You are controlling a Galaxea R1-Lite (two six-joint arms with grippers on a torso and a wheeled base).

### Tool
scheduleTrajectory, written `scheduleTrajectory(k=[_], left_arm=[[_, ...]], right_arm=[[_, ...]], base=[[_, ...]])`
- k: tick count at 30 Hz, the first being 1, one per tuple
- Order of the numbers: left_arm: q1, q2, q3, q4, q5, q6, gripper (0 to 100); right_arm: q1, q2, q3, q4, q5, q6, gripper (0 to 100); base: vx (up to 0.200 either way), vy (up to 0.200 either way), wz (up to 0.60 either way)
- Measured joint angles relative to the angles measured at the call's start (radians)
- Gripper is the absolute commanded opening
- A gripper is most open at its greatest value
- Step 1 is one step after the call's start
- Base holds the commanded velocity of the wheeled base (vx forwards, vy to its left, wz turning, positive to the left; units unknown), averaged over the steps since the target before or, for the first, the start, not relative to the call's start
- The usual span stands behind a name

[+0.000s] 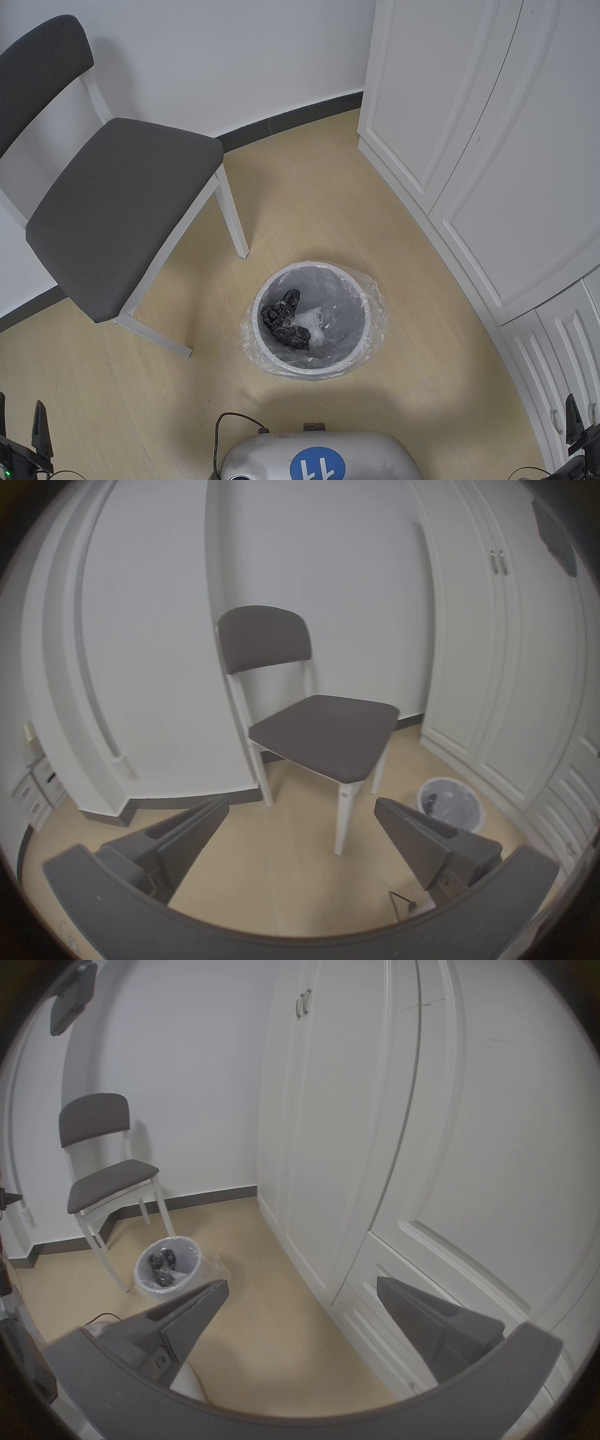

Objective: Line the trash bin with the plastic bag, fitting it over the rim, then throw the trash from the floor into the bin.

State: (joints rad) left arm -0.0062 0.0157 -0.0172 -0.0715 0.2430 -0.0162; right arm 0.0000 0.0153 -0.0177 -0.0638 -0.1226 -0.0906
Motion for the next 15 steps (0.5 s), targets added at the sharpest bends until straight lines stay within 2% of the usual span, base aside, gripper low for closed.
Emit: scheduleTrajectory(k=[3,5,12,15], left_arm=[[0.000,0.000,0.000,0.003,-0.092,-0.003,100],[0.000,0.000,0.000,0.013,-0.116,-0.003,100],[0.001,0.000,0.000,0.023,-0.125,0.060,100],[0.001,0.000,0.000,0.023,-0.131,0.060,100]], right_arm=[[-0.001,0.000,0.000,0.000,0.019,0.001,100],[-0.001,0.000,0.000,0.000,0.019,0.001,100],[-0.002,0.000,0.000,-0.008,0.002,-0.002,100],[-0.002,0.000,0.000,-0.008,0.007,-0.001,100]], base=[[0.000,0.000,0.00],[0.000,0.000,0.00],[0.000,0.000,0.00],[0.000,0.000,0.00]])
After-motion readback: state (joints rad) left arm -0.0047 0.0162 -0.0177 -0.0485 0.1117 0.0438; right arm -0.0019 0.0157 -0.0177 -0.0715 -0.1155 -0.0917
